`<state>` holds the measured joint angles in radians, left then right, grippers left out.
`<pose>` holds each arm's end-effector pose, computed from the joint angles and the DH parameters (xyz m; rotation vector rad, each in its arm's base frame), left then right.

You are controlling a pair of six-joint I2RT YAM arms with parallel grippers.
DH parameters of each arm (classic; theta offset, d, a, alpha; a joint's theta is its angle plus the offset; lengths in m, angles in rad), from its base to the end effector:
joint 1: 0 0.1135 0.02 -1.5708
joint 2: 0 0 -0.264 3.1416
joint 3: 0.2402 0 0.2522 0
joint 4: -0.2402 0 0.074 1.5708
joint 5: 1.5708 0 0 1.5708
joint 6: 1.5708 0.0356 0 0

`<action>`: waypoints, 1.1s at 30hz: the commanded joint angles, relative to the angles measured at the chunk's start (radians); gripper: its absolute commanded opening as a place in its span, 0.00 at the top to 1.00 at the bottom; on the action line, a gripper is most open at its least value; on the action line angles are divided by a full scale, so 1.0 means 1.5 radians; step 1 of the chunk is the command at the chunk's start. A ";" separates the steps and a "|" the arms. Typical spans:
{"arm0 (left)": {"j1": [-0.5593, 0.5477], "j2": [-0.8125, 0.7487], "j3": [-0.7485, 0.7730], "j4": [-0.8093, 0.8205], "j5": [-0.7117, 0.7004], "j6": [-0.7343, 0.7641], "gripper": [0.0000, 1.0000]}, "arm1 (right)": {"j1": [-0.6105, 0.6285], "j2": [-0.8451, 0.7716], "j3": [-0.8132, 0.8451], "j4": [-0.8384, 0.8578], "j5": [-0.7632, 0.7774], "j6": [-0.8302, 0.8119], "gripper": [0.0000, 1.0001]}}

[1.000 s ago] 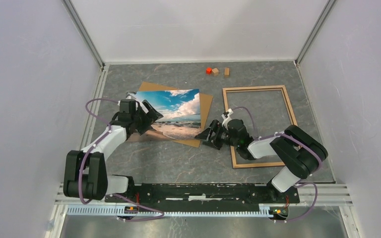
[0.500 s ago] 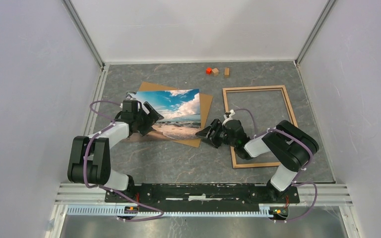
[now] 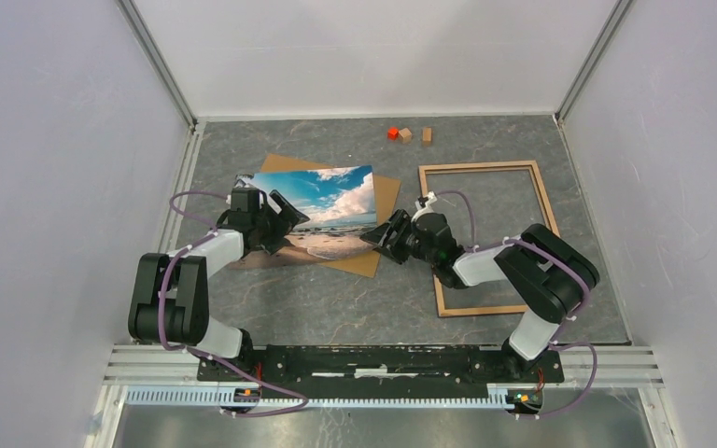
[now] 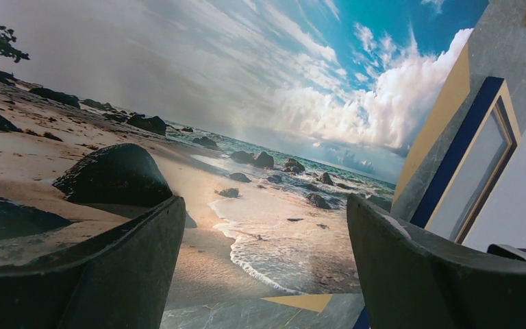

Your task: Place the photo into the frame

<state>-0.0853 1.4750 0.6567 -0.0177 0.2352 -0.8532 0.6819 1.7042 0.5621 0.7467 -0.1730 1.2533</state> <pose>0.2771 -0.0320 0.1579 -0.8309 2.3600 -0.6984 0.2385 0.2015 0.1353 0.5100 2.1979 1.3467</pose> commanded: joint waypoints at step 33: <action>-0.084 -0.309 0.083 -0.092 -0.038 0.137 0.10 | -0.121 -0.168 0.698 -0.802 0.161 -1.325 1.00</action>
<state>-0.1925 1.0183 0.7540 -0.1436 0.1852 -0.7200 0.4927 1.5650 1.4498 -0.1226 0.0135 -0.0746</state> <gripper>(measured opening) 0.904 0.004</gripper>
